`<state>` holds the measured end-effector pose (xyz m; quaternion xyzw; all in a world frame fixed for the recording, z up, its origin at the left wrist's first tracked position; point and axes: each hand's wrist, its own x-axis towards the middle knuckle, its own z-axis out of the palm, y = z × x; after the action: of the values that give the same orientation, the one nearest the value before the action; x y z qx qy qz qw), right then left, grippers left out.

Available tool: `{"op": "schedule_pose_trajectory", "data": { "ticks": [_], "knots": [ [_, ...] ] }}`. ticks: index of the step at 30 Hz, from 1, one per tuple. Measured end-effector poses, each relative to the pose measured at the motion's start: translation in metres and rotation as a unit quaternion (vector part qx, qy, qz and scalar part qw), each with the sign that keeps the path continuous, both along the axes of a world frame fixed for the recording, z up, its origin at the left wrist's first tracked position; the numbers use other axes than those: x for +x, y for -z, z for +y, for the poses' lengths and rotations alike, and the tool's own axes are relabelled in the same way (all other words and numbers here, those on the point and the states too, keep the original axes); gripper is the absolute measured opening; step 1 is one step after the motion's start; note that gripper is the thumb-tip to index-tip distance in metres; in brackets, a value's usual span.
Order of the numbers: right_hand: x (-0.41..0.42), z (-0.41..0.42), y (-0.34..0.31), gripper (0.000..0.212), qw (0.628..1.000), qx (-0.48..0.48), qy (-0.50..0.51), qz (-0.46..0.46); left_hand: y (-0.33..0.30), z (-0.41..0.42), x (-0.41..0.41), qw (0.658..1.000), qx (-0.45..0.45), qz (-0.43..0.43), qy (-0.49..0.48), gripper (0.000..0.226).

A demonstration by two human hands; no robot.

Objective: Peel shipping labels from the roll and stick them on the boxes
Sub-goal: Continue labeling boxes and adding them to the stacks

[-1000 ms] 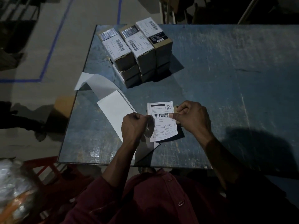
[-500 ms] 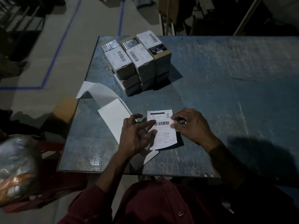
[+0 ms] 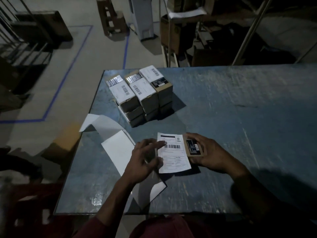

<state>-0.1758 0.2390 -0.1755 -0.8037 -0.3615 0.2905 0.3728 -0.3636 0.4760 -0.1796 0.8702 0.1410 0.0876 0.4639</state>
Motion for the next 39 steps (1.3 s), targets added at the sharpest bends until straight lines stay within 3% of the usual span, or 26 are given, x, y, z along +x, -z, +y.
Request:
{"op": "schedule_pose_trajectory", "data": {
  "ticks": [4, 7, 10, 15, 19, 24, 26, 34, 39],
  "knots": [
    [0.025, -0.013, -0.041, 0.071, 0.988, 0.037, 0.008, 0.147, -0.027, 0.008, 0.018, 0.993, -0.036, -0.02, 0.112, 0.072],
    [0.055, -0.024, -0.064, 0.066, 0.991, -0.012, -0.025, 0.134, -0.049, 0.002, 0.042, 0.984, 0.067, 0.02, 0.161, 0.094],
    [0.073, -0.032, -0.078, 0.061, 0.986, -0.044, -0.028, 0.157, -0.06, -0.01, 0.069, 0.975, 0.126, -0.009, 0.183, 0.107],
    [0.079, -0.042, -0.095, 0.047, 0.983, -0.051, 0.003, 0.175, -0.072, -0.021, 0.101, 0.978, 0.071, -0.118, 0.158, 0.072],
    [0.083, -0.047, -0.111, 0.052, 0.988, -0.074, -0.002, 0.133, -0.088, -0.029, 0.114, 0.982, 0.015, -0.108, 0.154, 0.06],
    [0.073, -0.042, -0.131, 0.113, 0.989, -0.128, -0.066, -0.03, -0.087, -0.036, 0.117, 0.988, -0.03, -0.094, 0.118, 0.059],
    [0.065, -0.035, -0.128, 0.122, 0.985, -0.115, -0.093, -0.09, -0.087, -0.039, 0.116, 0.988, -0.052, -0.089, 0.117, 0.058],
    [0.051, -0.032, -0.121, 0.092, 0.99, 0.002, -0.085, -0.116, -0.092, -0.043, 0.107, 0.964, -0.222, -0.1, 0.106, 0.046],
    [0.047, -0.037, -0.127, 0.066, 0.993, 0.055, -0.088, -0.062, -0.09, -0.045, 0.102, 0.959, -0.242, -0.103, 0.107, 0.041]
  ]
}}
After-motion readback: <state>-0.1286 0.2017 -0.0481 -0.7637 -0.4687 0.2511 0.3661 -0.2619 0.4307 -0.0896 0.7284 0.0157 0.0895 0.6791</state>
